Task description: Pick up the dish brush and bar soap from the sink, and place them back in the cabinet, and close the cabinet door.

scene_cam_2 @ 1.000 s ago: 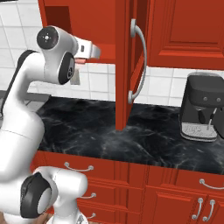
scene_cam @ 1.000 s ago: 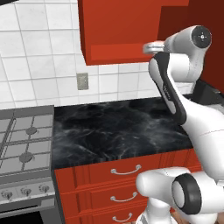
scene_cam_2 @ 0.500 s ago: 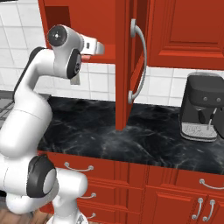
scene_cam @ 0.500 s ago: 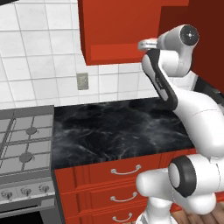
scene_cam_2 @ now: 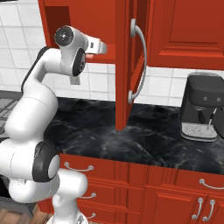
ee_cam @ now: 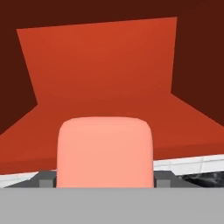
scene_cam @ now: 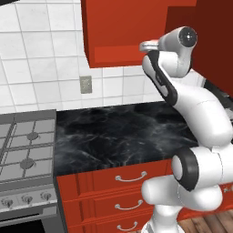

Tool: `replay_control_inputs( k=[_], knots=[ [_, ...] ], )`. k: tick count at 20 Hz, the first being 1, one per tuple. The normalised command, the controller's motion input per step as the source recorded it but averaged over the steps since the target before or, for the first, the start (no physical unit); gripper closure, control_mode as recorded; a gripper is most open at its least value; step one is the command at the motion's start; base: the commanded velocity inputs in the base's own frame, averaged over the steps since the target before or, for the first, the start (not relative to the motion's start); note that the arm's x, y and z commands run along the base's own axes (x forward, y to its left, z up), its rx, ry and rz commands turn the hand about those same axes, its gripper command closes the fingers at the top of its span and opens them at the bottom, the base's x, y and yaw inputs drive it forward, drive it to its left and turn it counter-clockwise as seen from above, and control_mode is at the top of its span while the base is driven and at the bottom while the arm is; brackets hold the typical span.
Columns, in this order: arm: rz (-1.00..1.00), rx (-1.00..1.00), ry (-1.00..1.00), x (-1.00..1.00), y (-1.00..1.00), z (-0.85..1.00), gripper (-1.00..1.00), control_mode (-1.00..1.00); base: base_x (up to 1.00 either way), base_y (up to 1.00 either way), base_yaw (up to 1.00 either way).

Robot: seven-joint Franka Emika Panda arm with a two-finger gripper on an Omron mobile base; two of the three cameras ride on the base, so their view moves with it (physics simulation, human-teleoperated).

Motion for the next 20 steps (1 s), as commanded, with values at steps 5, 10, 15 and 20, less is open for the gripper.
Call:
replay_control_inputs(
  k=[5,10,15,20],
  knots=[
    [0.00,0.00,0.00,0.36,0.00,-0.13,1.00,-1.00,0.00,0.00,0.00],
    [0.00,0.00,0.00,0.29,0.00,-0.14,1.00,-1.00,0.00,0.00,0.00],
    [0.00,0.00,0.00,0.26,0.00,-0.12,1.00,-1.00,0.00,0.00,0.00],
    [0.00,0.00,0.00,0.27,0.00,-0.11,1.00,-1.00,0.00,0.00,0.00]
  ],
)
